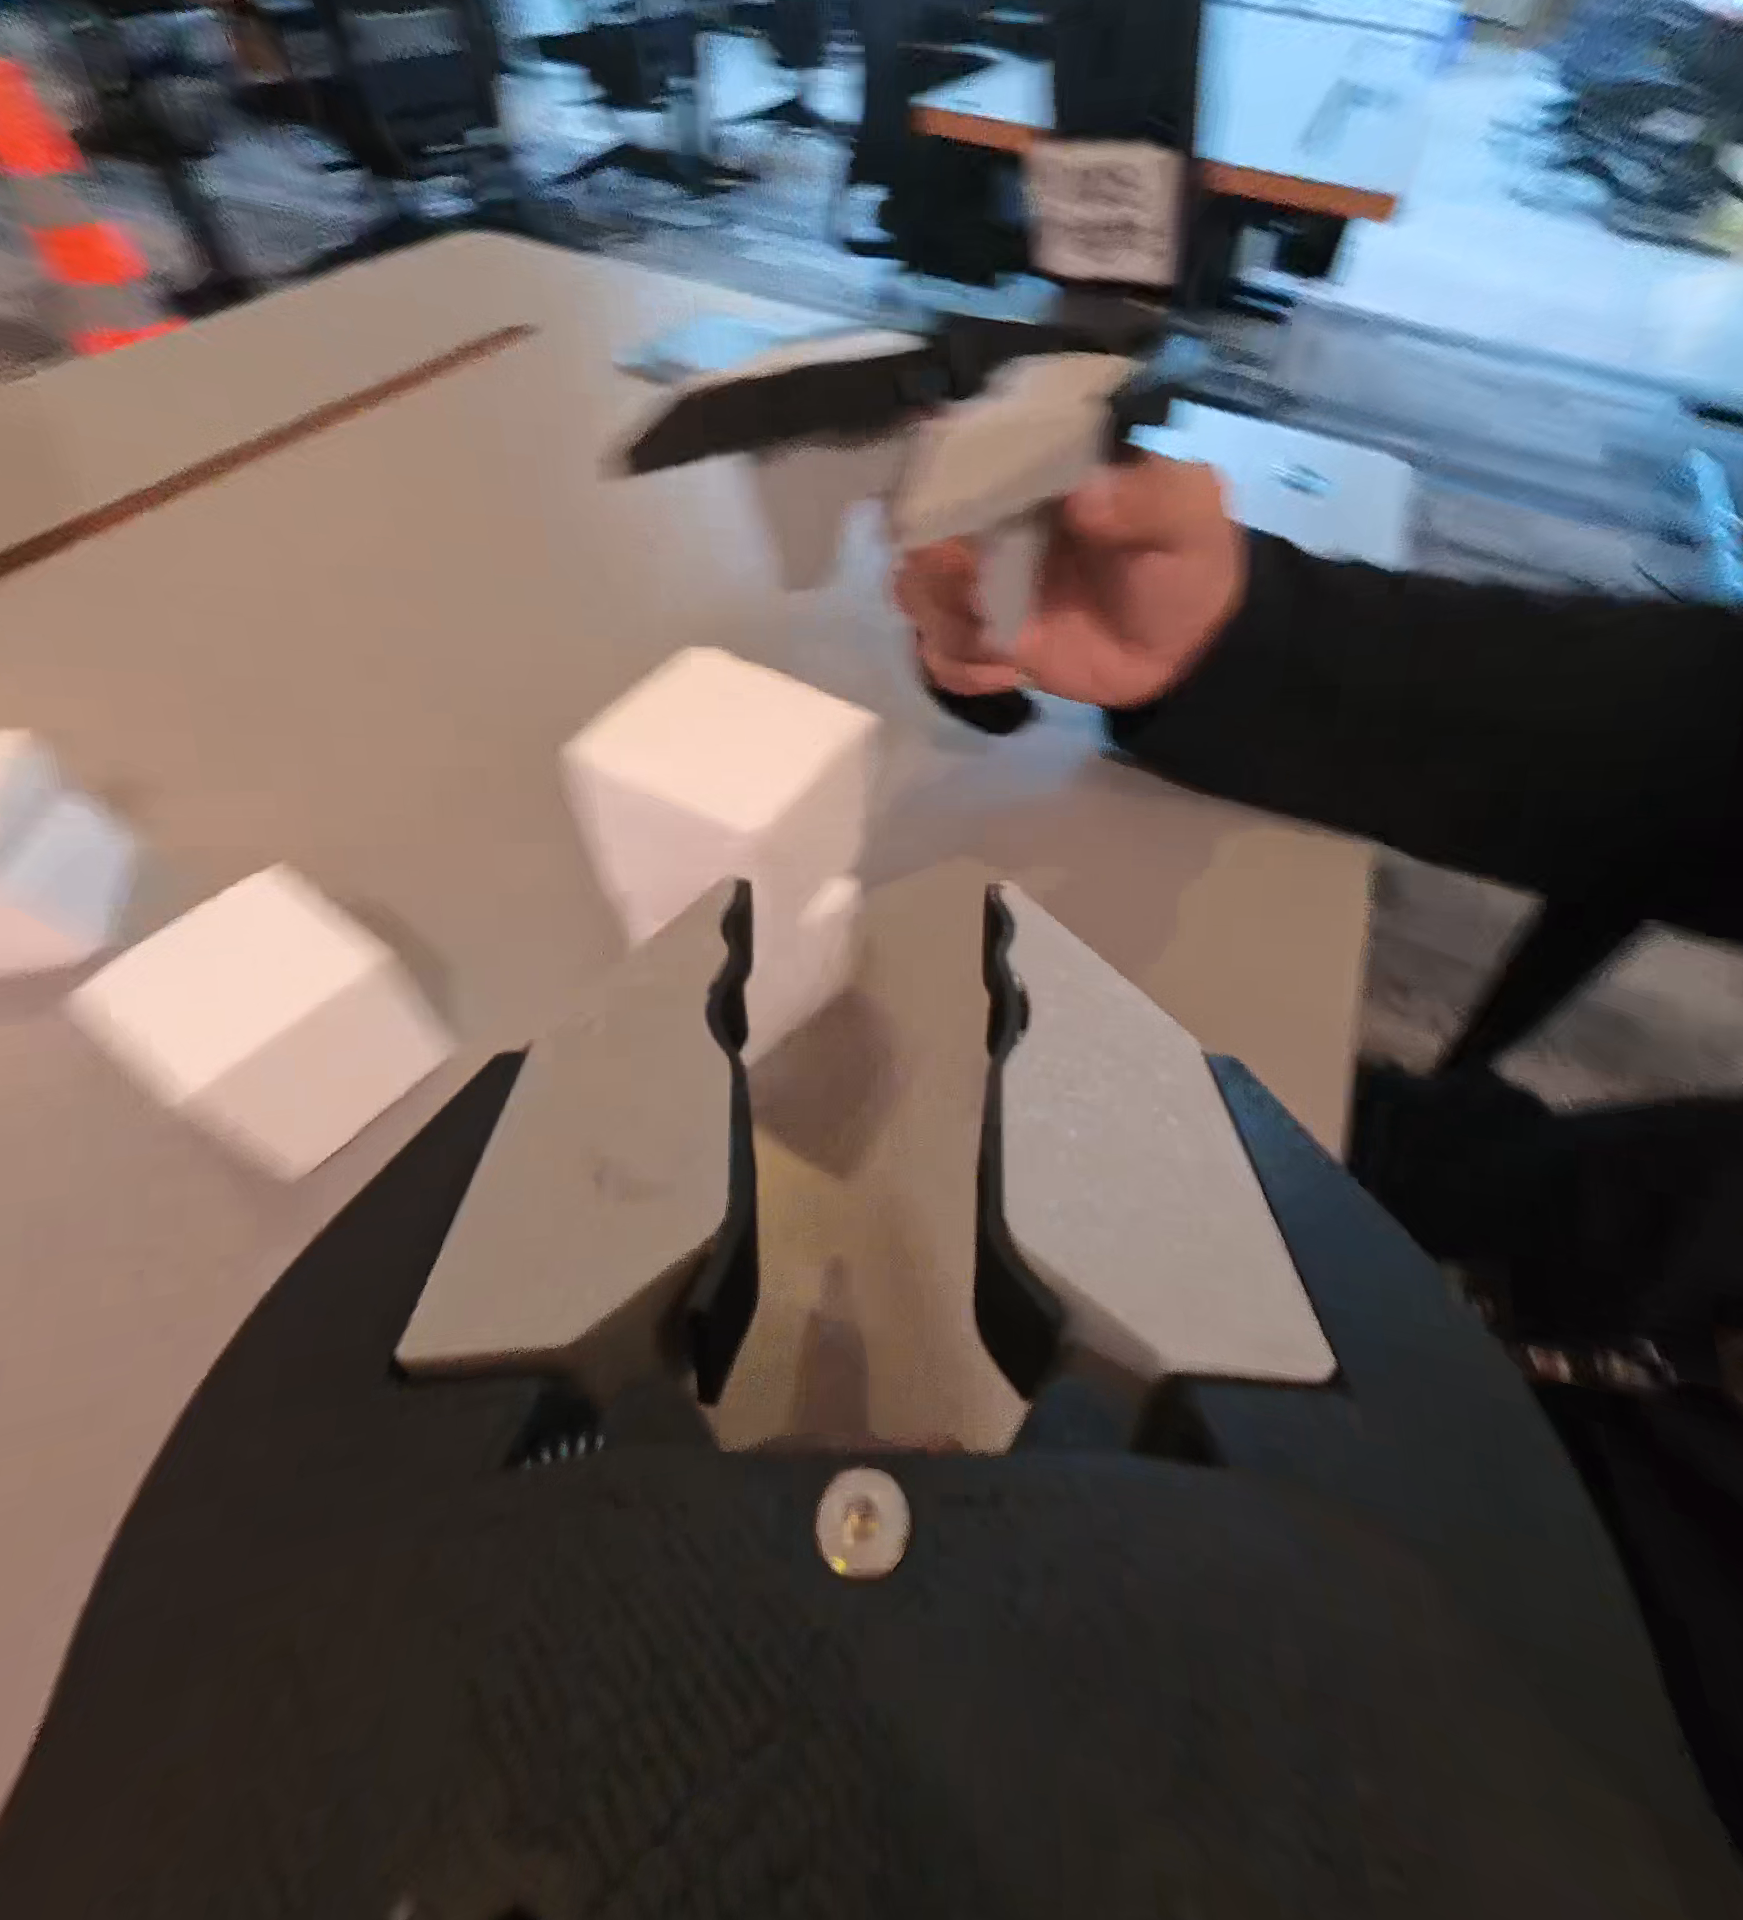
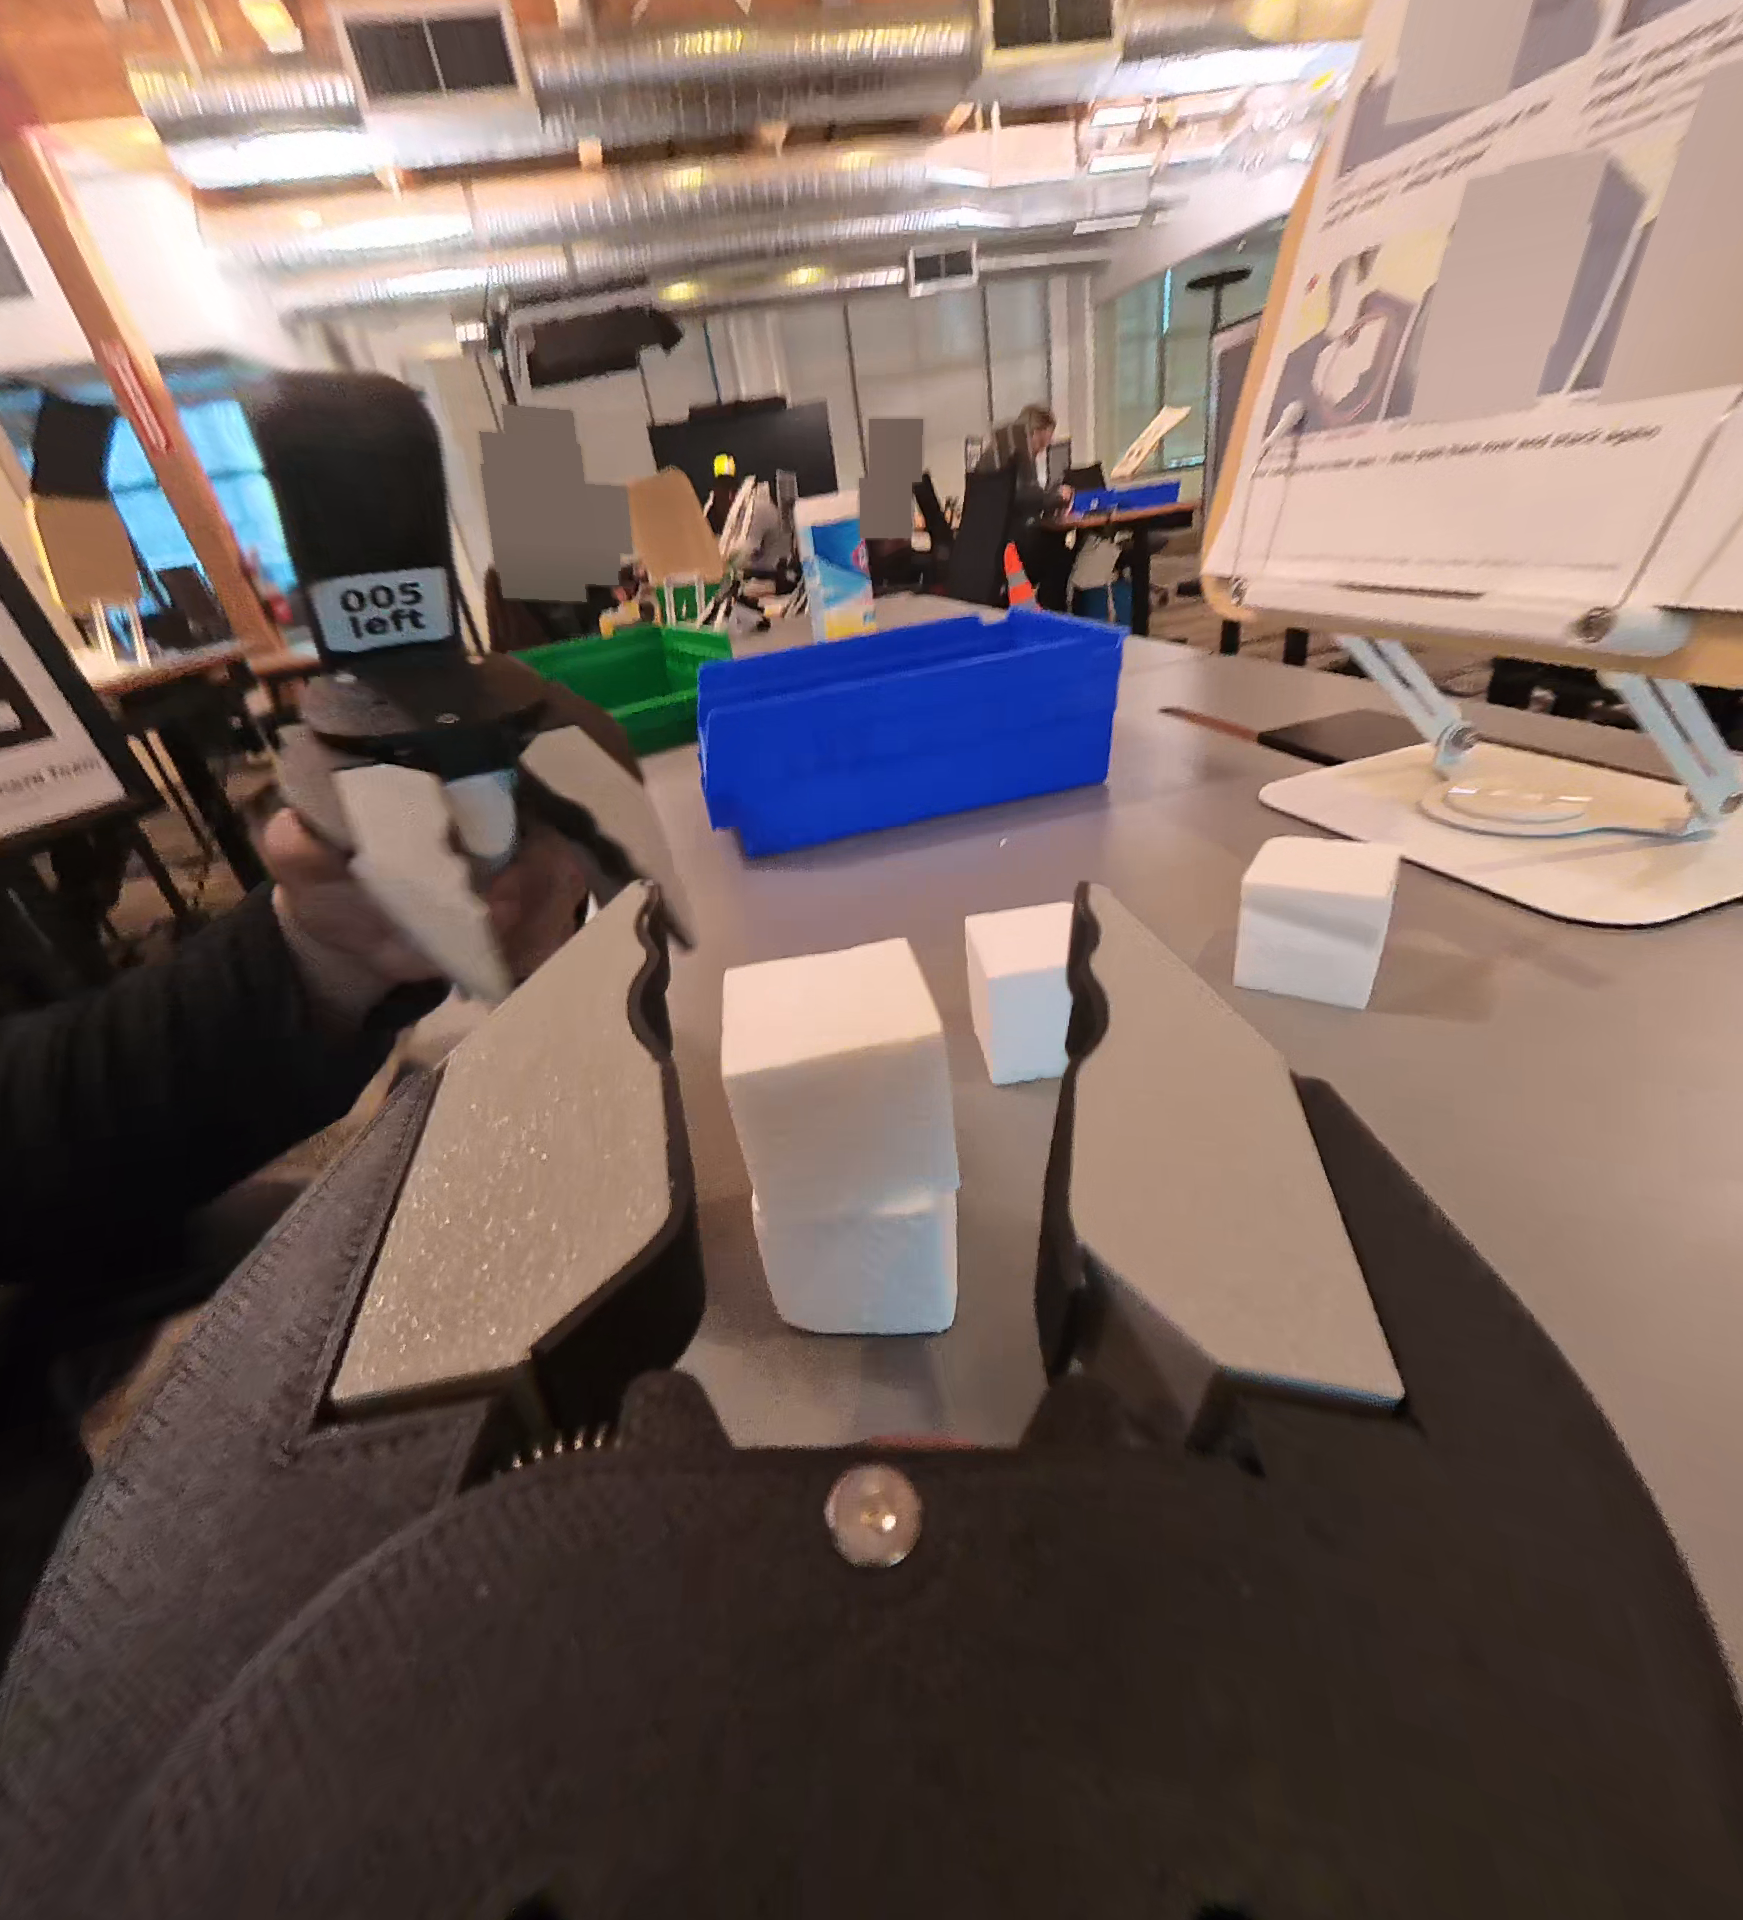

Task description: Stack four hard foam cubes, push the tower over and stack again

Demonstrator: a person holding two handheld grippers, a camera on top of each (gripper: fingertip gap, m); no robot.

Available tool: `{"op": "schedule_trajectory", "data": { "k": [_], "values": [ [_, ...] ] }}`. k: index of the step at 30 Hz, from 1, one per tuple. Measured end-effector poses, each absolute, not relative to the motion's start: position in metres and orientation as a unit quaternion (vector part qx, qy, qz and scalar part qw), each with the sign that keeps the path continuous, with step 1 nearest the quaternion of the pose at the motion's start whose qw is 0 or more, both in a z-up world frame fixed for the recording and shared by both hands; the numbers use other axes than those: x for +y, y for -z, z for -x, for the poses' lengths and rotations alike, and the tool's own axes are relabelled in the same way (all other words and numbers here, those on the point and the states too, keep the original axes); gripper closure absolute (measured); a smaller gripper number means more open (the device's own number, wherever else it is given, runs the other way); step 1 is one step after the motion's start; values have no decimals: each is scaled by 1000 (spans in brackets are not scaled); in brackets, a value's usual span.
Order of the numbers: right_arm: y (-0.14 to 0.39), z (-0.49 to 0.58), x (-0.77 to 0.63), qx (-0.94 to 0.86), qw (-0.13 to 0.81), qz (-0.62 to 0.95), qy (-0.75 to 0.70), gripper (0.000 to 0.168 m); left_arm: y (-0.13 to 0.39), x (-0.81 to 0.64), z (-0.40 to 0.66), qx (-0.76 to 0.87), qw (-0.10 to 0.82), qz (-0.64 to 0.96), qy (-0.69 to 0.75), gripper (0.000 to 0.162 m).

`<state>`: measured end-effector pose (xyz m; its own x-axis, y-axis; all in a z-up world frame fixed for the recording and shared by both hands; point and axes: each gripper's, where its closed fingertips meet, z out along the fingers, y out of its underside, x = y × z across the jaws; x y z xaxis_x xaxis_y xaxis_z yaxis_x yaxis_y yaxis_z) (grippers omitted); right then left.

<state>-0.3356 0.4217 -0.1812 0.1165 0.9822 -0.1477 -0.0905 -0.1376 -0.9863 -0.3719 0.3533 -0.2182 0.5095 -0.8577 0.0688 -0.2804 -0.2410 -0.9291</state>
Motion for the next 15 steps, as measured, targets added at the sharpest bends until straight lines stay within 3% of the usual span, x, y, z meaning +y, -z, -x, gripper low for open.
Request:
{"op": "schedule_trajectory", "data": {
  "k": [5, 9, 15],
  "values": [
    [171, 321, 436, -360, 525, 545, -546, 96, 227, 434, 463, 148, 496, 831, 205, 84],
    [170, 319, 439, -355, 527, 548, -545, 95, 265, 474, 471, 108, 474, 861, 151, 64],
    [176, 325, 435, -372, 518, 552, -537, 95, 292, 496, 449, 129, 439, 885, 83, 65]
  ]
}}
